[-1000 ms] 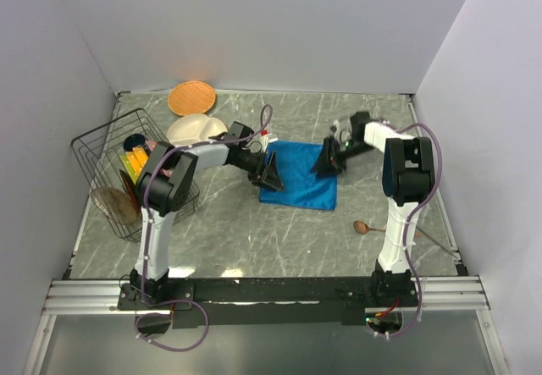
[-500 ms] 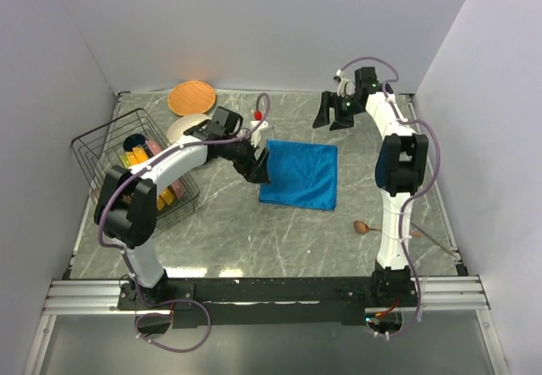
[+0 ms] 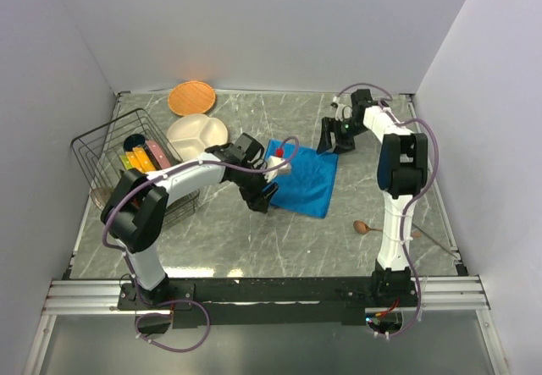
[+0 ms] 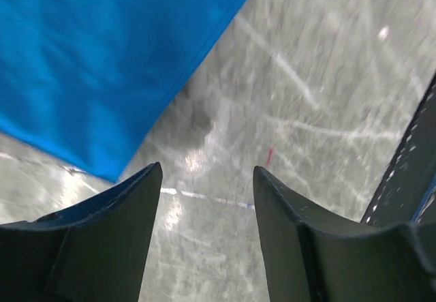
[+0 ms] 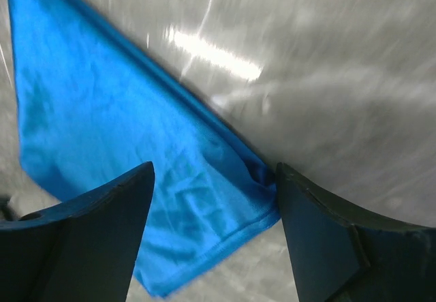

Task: Fold the napkin into a case and place the utensils inside
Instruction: Move the square-folded napkin to the center of the board, then pick up the top corner of the square folded napkin from the center of the board.

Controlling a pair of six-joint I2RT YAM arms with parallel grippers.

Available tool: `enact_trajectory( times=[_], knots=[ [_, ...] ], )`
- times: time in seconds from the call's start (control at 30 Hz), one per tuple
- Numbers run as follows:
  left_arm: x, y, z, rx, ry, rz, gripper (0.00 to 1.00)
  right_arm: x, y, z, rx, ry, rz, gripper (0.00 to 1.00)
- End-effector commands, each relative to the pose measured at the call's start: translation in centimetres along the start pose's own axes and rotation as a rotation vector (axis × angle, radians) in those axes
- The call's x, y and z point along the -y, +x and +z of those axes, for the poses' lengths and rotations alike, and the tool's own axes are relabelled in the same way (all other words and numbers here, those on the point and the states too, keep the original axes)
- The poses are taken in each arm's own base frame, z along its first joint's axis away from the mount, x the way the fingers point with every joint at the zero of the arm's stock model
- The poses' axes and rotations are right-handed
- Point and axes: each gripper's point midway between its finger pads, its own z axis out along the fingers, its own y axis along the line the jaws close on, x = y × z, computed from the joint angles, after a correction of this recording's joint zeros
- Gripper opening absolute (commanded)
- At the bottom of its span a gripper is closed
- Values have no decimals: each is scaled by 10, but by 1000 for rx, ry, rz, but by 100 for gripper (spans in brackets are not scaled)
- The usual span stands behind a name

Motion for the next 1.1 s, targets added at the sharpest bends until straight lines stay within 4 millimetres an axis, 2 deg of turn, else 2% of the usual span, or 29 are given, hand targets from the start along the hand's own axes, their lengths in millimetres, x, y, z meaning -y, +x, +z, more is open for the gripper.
enact_trajectory(
  times=[0.0,0.07,0.1,0.17,0.2,0.23,0.27,0.33,0.37,0.47,0.6,0.7,0.73,0.77,0.8,0.83,0.87,0.9,0.93,0.97,1.03,1.07],
  knots=[
    [-11,33,9,-113,-56,-7,61,-16,51,-10,-102,-29,35,79],
    [-15,41,12,-134,-74,-21,60,-24,65,-15,-118,-51,52,78],
    [-16,51,14,-155,-86,-31,60,-32,81,-20,-135,-71,65,78],
    [-21,52,14,-145,-111,-44,60,-42,99,-23,-155,-91,68,78],
    [-23,55,14,-146,-117,-51,60,-50,117,-25,-176,-110,79,78],
    [-30,55,11,-134,-132,-71,60,-57,127,-25,-190,-123,81,78],
    [-33,58,10,-134,-135,-81,60,-61,149,-23,-228,-134,109,78],
    [-41,59,5,-119,-139,-91,61,-70,161,-26,-231,-157,117,78],
    [-41,59,4,-112,-132,-87,61,-74,177,-24,-261,-164,140,78],
    [-38,49,-8,-51,-99,-21,64,-78,193,-27,-282,-173,161,78],
    [-18,19,-37,96,-78,157,73,-75,194,-39,-274,-148,155,79],
    [3,18,-42,129,-46,320,74,-72,184,-51,-249,-113,119,81],
    [12,18,-38,130,-30,392,73,-70,180,-55,-238,-98,105,81],
    [19,27,-33,123,-11,420,73,-69,174,-58,-223,-83,83,81],
    [23,20,-33,155,-20,470,72,-67,172,-64,-217,-54,71,82],
    [31,20,-28,161,-8,514,70,-66,170,-66,-213,-40,59,82],
    [35,29,-22,155,-1,528,68,-65,167,-69,-207,-24,50,81],
    [37,27,-23,175,-15,558,65,-61,167,-73,-204,9,41,81],
    [40,20,-19,204,-26,625,64,-60,166,-76,-198,20,31,80],
    [43,31,-13,199,-24,649,62,-58,165,-78,-192,37,26,78],
    [47,24,-10,241,-54,760,61,-56,161,-83,-169,71,12,72],
    [49,34,-4,228,-49,778,60,-56,159,-85,-161,75,10,70]
  ],
)
